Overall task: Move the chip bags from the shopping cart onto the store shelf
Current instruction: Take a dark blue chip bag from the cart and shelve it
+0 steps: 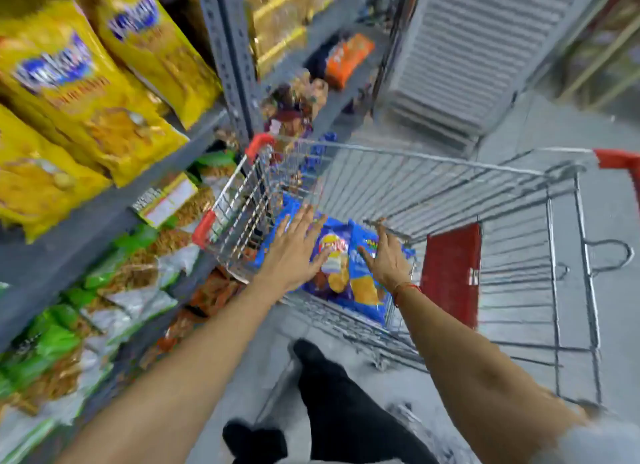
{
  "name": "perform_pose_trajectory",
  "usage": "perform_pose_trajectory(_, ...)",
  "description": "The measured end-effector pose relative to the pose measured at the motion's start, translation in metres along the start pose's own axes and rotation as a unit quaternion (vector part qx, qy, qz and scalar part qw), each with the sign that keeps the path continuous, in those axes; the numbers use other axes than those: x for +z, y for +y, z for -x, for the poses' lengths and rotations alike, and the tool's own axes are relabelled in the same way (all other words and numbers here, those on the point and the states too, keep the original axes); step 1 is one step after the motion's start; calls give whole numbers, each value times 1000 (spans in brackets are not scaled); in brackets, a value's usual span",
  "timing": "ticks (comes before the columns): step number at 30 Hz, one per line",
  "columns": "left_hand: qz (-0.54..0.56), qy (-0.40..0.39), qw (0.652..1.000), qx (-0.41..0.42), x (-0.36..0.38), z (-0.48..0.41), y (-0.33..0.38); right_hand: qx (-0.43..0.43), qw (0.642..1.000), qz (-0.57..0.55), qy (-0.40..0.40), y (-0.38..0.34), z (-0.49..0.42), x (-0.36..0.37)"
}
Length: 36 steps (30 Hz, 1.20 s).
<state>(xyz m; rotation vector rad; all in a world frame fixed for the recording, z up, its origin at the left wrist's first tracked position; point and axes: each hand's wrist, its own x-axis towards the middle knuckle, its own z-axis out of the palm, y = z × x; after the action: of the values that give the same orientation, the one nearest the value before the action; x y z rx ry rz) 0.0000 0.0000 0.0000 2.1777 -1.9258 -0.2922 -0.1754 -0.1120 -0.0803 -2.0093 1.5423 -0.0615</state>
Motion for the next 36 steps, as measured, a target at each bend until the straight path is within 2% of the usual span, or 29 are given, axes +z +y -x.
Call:
perform_pose_trajectory(2, 52, -32, 997, -37, 22, 1, -1, 56, 996, -38, -52, 12, -11, 21)
perform_pose_trajectory(6, 81, -77, 991, -76, 43, 15, -4, 133, 969, -114, -172, 28, -23, 58)
perform_pose_trajectory(9, 90, -76, 988, -99, 43, 15, -6, 149, 958, -140, -200, 67, -56, 107)
perform_pose_trajectory(14, 70, -44, 992, -93, 50, 18, -11, 194, 930, -247, -191, 24, -54, 94)
perform_pose_trajectory(17, 74, -18, 993, -95, 52, 19, -9, 199, 917, -300, -170, 26, -67, 107)
perform_pose_trajectory(25, 85, 11, 993, -87, 48, 21, -6, 212, 900, -329, -191, 20, -76, 112)
perform_pose_trajectory(29, 96, 0, 990, -102, 42, 22, -4, 220, 895, -363, -138, 23, -69, 97)
perform_pose_trajectory(31, 103, -16, 988, -112, 40, 22, -3, 236, 881, -399, -101, 19, -65, 82)
perform_pose_trajectory(36, 147, -50, 980, -121, 25, 25, -9, 196, 867, -456, -42, 5, -55, 41)
